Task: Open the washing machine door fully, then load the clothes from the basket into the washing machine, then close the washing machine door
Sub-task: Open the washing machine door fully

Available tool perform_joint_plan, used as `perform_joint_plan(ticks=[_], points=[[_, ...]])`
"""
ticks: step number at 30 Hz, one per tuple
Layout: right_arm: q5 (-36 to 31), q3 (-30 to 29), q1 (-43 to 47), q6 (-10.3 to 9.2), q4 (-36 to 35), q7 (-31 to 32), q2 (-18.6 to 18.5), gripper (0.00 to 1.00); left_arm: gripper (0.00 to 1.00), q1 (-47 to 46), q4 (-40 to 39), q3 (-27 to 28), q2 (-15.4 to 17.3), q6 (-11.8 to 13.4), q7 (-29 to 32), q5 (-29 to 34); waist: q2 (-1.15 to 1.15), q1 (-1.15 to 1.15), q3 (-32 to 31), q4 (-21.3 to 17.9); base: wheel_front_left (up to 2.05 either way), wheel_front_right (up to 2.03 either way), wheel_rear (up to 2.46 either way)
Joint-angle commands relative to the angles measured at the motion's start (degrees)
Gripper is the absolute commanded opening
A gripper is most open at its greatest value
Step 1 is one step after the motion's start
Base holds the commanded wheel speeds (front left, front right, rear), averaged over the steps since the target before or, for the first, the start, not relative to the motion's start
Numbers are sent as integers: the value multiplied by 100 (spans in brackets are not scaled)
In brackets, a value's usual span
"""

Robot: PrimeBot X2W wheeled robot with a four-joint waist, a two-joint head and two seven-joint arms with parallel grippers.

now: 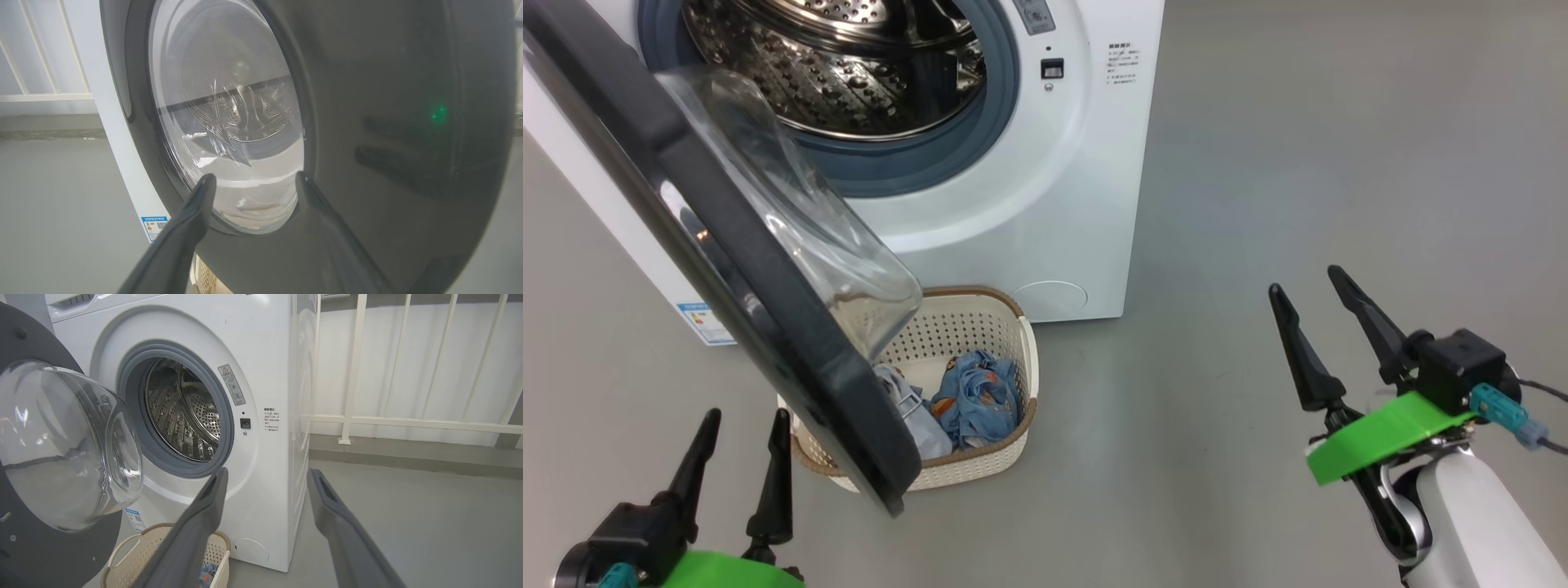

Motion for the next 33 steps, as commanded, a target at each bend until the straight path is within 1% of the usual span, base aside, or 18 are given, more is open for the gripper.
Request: perform_joint_plan(ticks=[1,5,13,19,26,33], points=[[-75,30,99,9,-207,-68,38,100,100,-75,-167,218,67,-9,-36,43,0,0,-1,1,0,0,0],[-93,-272,409,9,-355,-68,198,100,100,-71,-164,229,28,-9,-36,55,0,0,-13,8,0,0,0],[-543,-536,908,9,-526,-68,284,100,100,5,-168,298,-18,-9,-36,68,0,0,-34,-18,0,0,0],[-957,-817,1241,9,-636,-69,445,100,100,55,-179,388,-74,-9,-36,110,0,0,-31,-20,0,0,0],[-1198,-1022,1392,9,-743,-69,602,100,100,141,-241,475,-165,-9,-36,135,0,0,-37,-16,0,0,0],[-1310,-1124,1481,9,-769,-69,646,100,100,187,-232,494,-193,-9,-36,173,0,0,-66,19,0,0,0]])
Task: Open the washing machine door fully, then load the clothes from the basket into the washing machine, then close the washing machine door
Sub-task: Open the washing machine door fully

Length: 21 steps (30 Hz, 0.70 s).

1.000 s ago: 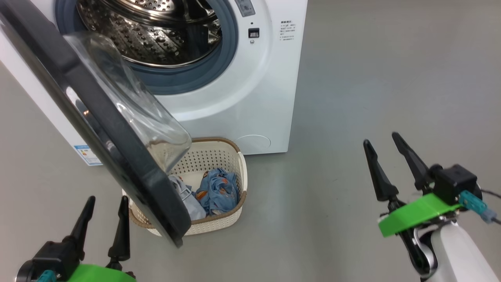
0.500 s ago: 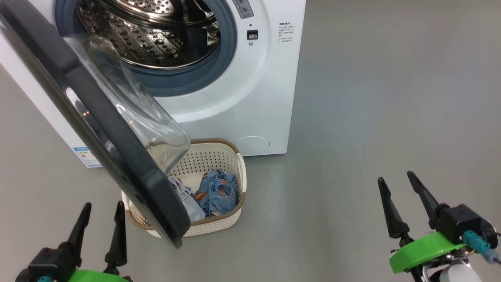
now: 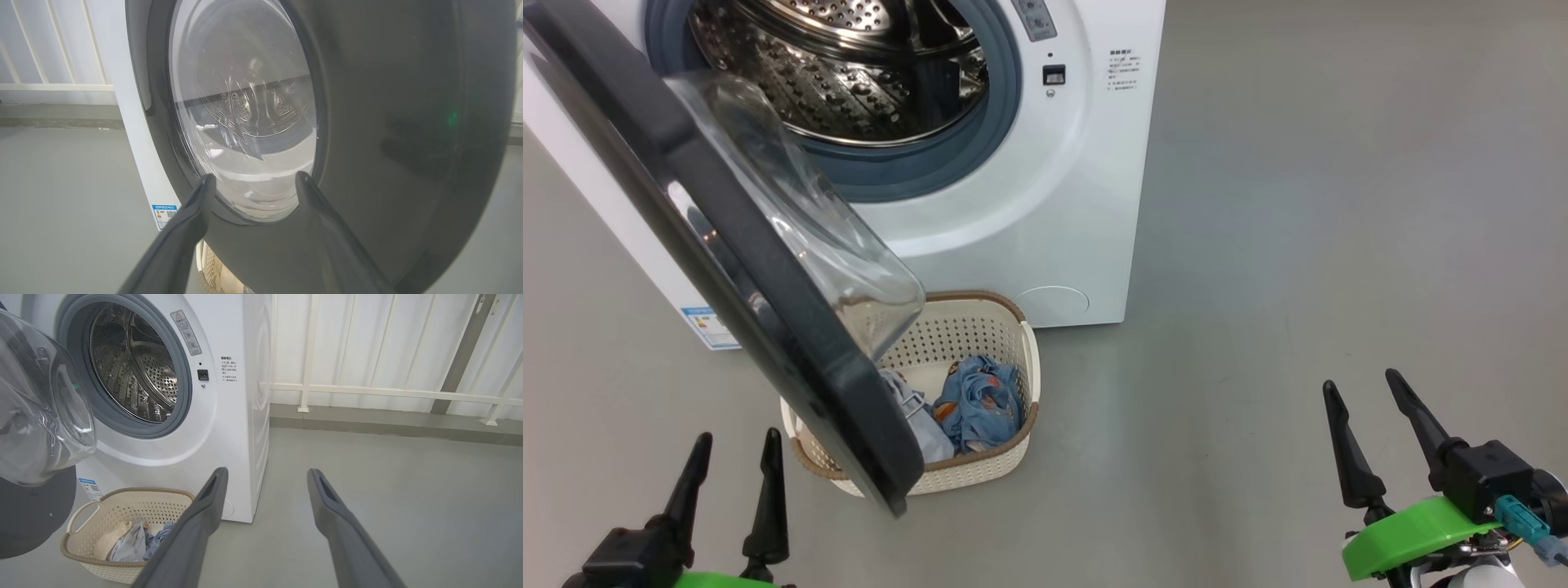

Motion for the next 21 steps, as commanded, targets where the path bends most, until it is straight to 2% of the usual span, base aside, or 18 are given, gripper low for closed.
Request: perform_joint_plan(ticks=[1,21], points=[[-98,112,45,9,-166,-69,-16,100,100,-70,-158,212,75,-9,-36,77,0,0,-7,14,0,0,0],[-152,11,149,9,-8,-69,29,100,100,0,-174,155,88,-9,-36,32,0,0,-102,67,0,0,0]])
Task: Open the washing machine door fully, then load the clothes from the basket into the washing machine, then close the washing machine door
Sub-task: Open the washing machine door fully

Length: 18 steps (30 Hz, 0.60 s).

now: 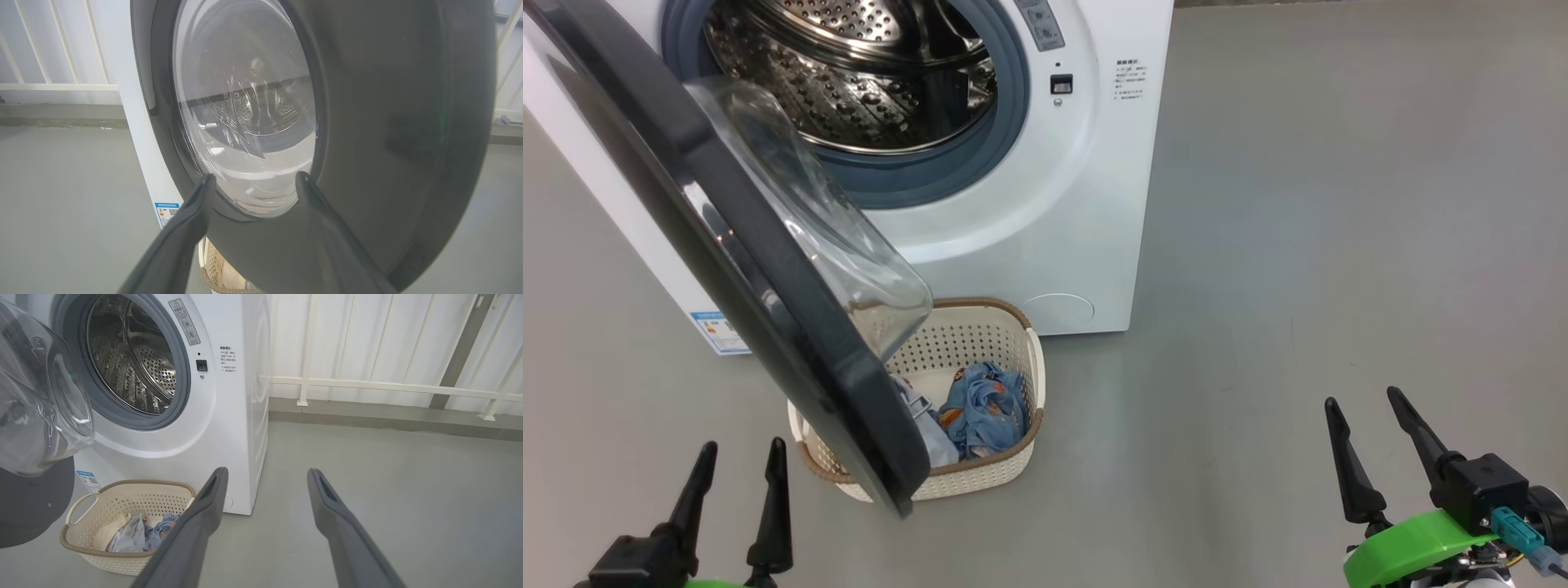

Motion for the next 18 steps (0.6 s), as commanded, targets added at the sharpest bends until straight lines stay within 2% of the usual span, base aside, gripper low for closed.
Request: perform_joint_plan(ticks=[1,14,15,16,17,18], points=[[6,110,33,9,-112,-69,-21,100,100,-94,-168,171,96,-9,-36,-9,0,0,0,4,0,0,0],[32,103,36,9,-7,-69,-9,100,100,-101,-123,128,116,-9,-36,-34,0,0,-44,51,0,0,0],[33,102,37,9,-5,-69,-8,100,81,-102,-122,120,114,-9,-36,-68,0,0,-45,52,0,0,0],[32,102,38,9,-3,-69,-6,100,25,-102,-128,104,113,-9,-36,-111,0,0,-47,53,0,0,0],[33,103,41,9,-1,-69,-5,100,0,-95,-112,74,120,-9,-36,-151,0,0,-50,55,0,0,0],[36,102,44,9,1,-69,-3,100,0,-95,-104,58,132,-9,-36,-176,0,0,-51,58,0,0,0]])
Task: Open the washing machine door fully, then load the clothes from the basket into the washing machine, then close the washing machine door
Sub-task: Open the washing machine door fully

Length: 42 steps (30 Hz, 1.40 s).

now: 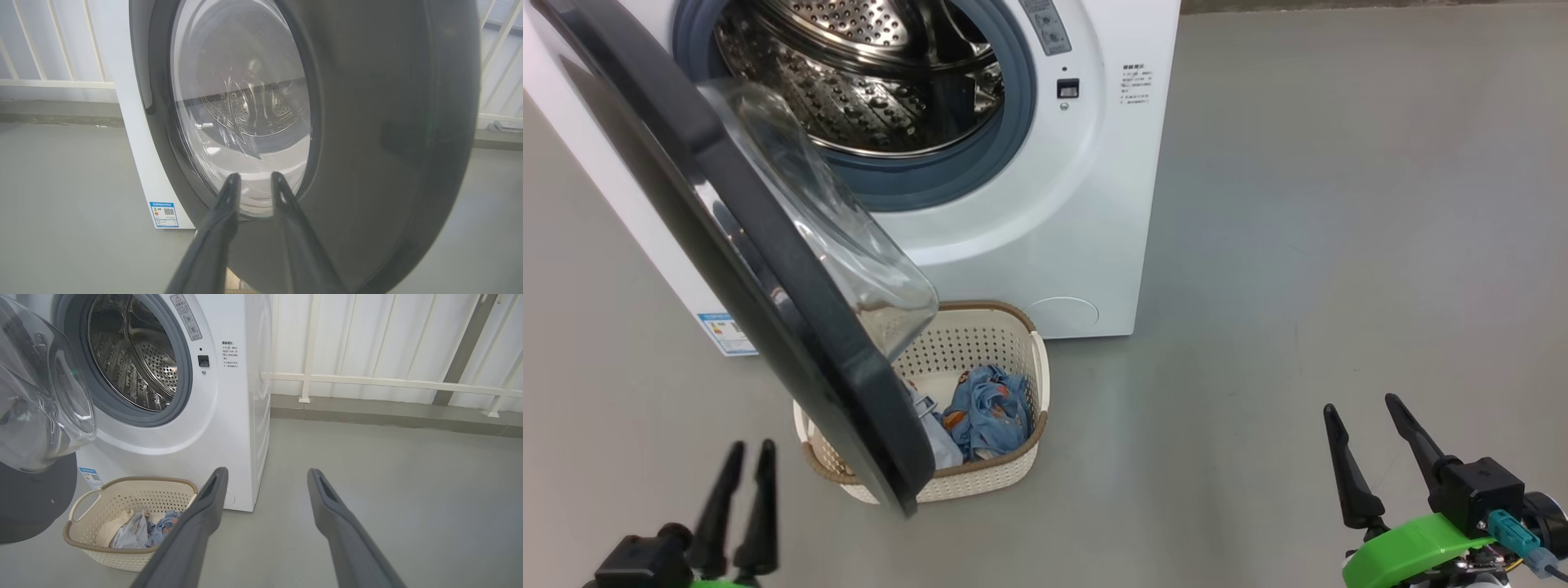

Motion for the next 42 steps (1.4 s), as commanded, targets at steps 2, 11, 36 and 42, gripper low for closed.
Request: perform_joint_plan(ticks=[2,11,36,42], points=[[42,105,44,9,-119,-69,-6,100,0,-120,-190,200,131,-9,-36,-70,0,0,3,10,0,0,0],[107,112,51,9,-71,-69,20,100,0,-519,-1242,731,127,-9,-36,-117,0,0,-28,40,0,0,0],[199,161,50,9,38,-69,61,100,0,-1490,-2871,-2226,275,-9,-36,-105,0,0,5,-63,0,0,0],[242,214,33,9,49,-69,38,100,0,-1243,-2443,-2654,209,-9,-36,-174,0,0,59,-85,0,0,0]])
